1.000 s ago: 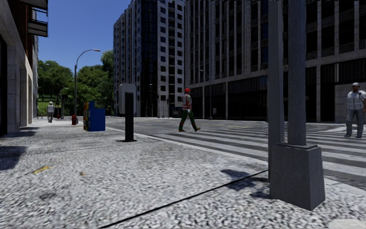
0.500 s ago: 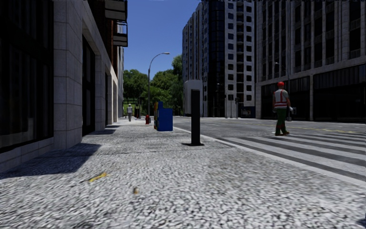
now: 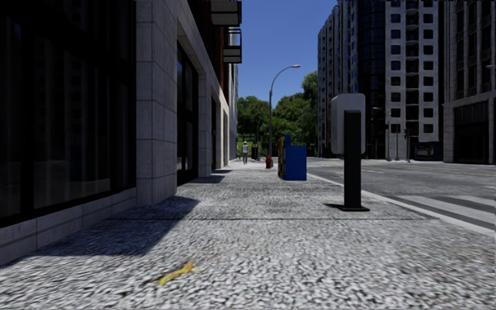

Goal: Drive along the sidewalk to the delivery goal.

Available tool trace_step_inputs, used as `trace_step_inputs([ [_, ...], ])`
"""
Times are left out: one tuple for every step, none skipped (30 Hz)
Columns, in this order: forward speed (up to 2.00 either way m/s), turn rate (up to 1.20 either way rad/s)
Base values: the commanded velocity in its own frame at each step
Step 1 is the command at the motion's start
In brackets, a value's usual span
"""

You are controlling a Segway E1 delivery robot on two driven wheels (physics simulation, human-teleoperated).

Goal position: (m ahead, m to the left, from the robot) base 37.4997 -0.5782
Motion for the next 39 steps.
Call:
trace_step_inputs([
  [1.73,0.51],
  [1.73,0.41],
  [1.73,0.41],
  [1.73,0.32],
  [1.73,0.13],
  [1.73,0.00],
  [1.73,0.00],
  [1.73,0.00],
  [1.73,0.00],
  [1.73,0.00],
  [1.73,0.00],
  [1.73,0.00],
  [1.73,0.00],
  [1.73,0.00],
  [1.73,-0.46],
  [1.73,-0.73],
  [1.73,-0.86],
  [1.73,-0.90],
  [1.73,-0.82],
  [1.73,-0.34],
  [1.73,-0.34],
  [1.73,-0.09],
  [1.73,-0.02],
  [1.73,0.00],
  [1.73,0.00],
  [1.73,0.00],
  [1.73,0.00],
  [1.73,0.00],
  [1.73,0.00],
  [1.73,0.00],
  [1.73,0.00],
  [1.73,0.00],
  [1.73,0.00],
  [1.73,0.00],
  [1.73,0.00],
  [1.73,0.00],
  [1.73,0.00],
  [1.73,0.00],
  [1.73,-0.08],
])
